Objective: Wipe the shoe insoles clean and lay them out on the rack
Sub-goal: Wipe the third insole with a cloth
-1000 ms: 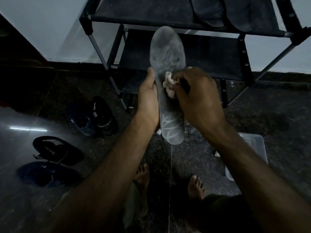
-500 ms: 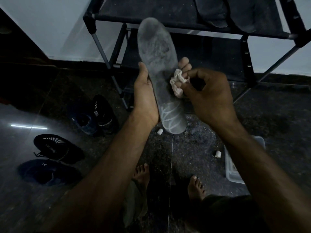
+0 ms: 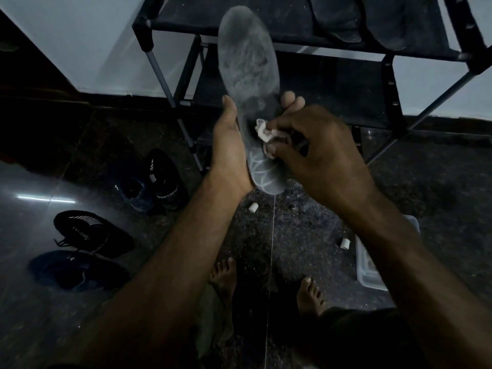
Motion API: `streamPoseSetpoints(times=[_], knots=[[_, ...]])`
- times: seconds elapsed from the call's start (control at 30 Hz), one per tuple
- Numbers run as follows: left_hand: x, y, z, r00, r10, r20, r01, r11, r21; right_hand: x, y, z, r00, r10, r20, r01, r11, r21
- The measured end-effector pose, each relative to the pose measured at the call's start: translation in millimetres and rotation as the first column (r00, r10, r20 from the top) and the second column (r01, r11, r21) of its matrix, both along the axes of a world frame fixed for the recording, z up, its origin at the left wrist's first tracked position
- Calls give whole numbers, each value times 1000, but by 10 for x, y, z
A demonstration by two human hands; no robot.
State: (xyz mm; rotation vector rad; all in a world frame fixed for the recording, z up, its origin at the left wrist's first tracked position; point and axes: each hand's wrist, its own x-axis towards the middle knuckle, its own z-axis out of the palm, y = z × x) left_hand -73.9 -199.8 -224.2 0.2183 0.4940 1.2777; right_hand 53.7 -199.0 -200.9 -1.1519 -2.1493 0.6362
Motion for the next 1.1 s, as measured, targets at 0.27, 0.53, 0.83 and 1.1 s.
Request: streamPoseSetpoints(times=[0.27, 0.53, 0.83, 1.1], knots=[[-78, 59, -40, 998, 68, -8, -69, 997, -22, 44, -36, 148, 977, 192, 95, -173, 968, -181], [13, 8, -29, 999, -7, 48, 8, 1000, -25, 51, 31, 112, 998, 63, 12, -61, 992, -114], [45, -6, -4, 999, -6, 46, 7, 1000, -16, 23, 22, 63, 999, -22, -43, 19, 998, -60], [-47, 10, -24, 998, 56, 39, -55, 998, -24, 27, -83, 245, 940, 340, 15, -319, 894, -316]])
